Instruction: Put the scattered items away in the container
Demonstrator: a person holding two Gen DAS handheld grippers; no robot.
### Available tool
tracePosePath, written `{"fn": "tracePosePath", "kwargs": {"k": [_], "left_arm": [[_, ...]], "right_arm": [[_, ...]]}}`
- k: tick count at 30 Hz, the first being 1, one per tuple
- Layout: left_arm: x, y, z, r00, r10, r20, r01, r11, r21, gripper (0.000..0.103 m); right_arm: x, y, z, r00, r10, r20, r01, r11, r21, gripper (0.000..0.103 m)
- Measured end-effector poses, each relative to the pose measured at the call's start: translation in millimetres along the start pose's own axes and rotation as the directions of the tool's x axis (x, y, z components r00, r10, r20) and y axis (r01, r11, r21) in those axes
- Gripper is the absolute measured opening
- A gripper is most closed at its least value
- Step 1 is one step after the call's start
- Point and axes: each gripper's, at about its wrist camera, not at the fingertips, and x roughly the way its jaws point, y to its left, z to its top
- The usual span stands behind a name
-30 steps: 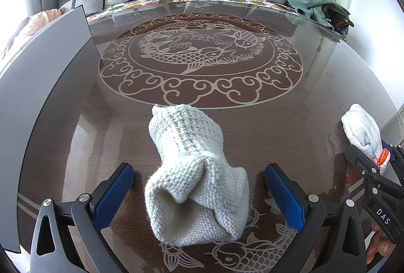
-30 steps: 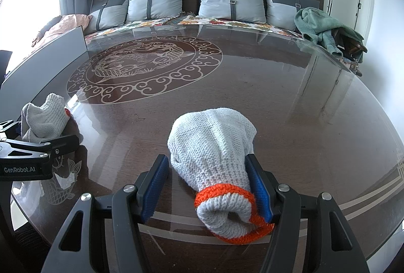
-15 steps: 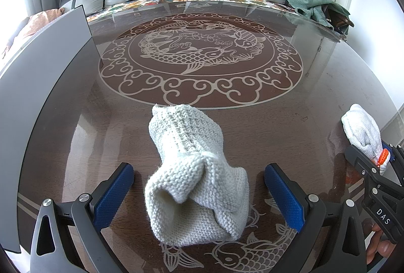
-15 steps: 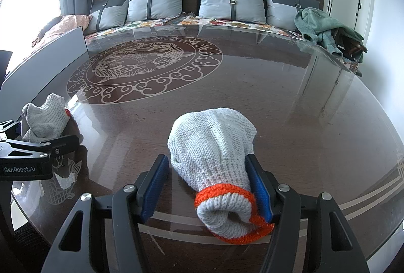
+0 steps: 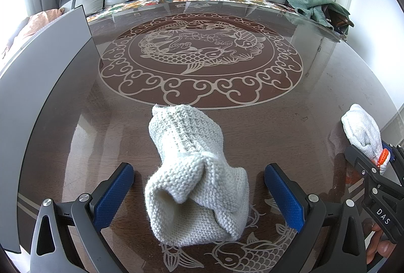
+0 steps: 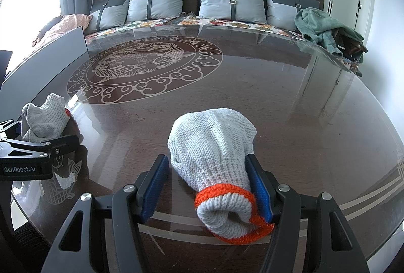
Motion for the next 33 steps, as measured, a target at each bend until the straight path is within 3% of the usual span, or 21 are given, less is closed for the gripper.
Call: {"fn": "tracePosePath", "kwargs": {"k": [15, 17, 22, 26, 33], "left_arm": [[1, 0, 1, 1.000, 0.000, -0.002, 0.000, 1.000, 0.000, 0.103], [2, 0, 5, 0.999, -0.004, -0.040, 0.004, 1.000, -0.006, 0.103], [-23, 12, -5, 0.982, -0.179, -0.055, 0.179, 0.984, 0.001, 0.103], [-40, 22, -20, 0.984, -0.174, -0.038, 0.174, 0.984, 0.020, 0.103], [-22, 8, 0, 0.995, -0.086, -0.052, 0.089, 0.995, 0.048, 0.103]], "right_arm": [[1, 0, -1, 1.000, 0.001, -0.002, -0.001, 1.000, -0.005, 0.063], [0, -1, 0, 1.000, 0.009, -0.015, -0.009, 1.000, -0.011, 0.063], [-10, -6, 1, 0.999, 0.010, -0.045, -0.011, 1.000, -0.014, 0.063], [-25, -11, -9, 0.999, 0.000, -0.035, -0.001, 1.000, -0.024, 0.063], [-31, -30, -10, 0.999, 0.022, -0.043, -0.020, 0.999, 0.038, 0.063]]}}
